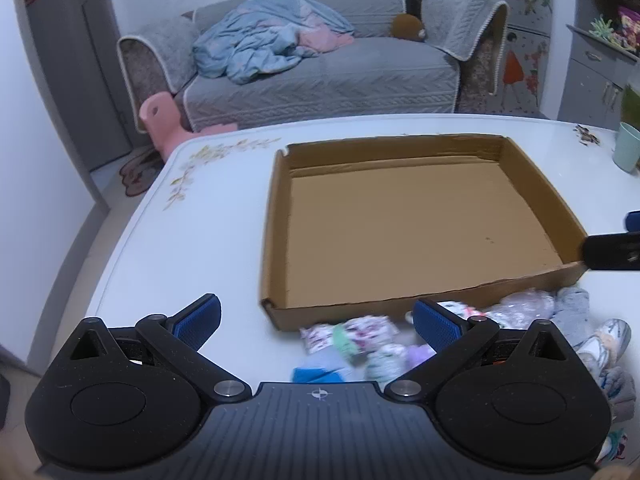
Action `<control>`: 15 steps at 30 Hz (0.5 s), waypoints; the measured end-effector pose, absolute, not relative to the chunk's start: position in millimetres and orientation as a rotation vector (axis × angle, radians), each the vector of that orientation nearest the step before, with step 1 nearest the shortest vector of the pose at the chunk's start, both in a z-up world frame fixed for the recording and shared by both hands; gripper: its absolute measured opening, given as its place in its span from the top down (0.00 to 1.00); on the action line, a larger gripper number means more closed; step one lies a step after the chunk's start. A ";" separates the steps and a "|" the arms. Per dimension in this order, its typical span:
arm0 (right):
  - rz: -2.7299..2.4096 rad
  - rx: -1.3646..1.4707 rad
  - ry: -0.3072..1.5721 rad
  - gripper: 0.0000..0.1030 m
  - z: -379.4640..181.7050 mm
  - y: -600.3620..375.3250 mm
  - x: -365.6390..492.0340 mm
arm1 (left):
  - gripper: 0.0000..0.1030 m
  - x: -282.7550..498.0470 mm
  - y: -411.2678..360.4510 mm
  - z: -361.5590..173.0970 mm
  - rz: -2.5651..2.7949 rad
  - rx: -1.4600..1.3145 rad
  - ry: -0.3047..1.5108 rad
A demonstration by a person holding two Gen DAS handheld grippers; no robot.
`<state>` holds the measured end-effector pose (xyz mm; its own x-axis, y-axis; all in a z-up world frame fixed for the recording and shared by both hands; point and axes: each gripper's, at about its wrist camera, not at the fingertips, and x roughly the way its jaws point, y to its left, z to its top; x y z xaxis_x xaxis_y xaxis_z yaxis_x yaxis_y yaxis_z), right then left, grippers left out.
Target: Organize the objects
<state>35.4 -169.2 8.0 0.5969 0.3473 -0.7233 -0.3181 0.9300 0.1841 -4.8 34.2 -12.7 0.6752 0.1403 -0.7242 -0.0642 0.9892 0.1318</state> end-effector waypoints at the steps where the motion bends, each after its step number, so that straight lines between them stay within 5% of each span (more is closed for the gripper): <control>1: 0.384 0.037 0.849 0.01 9.1 -172.6 36.1 | 0.01 -6.1 38.2 -13.2 0.121 0.093 0.825; 15: 0.385 0.110 0.988 0.01 -34.0 -202.5 46.5 | 0.01 -19.8 73.1 -47.9 0.070 -0.022 0.928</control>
<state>46.5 -202.5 -34.0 0.4893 0.3657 -0.7918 -0.2672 0.9270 0.2631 -19.8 73.1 -47.9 0.5976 0.0507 -0.8002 -0.0693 0.9975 0.0115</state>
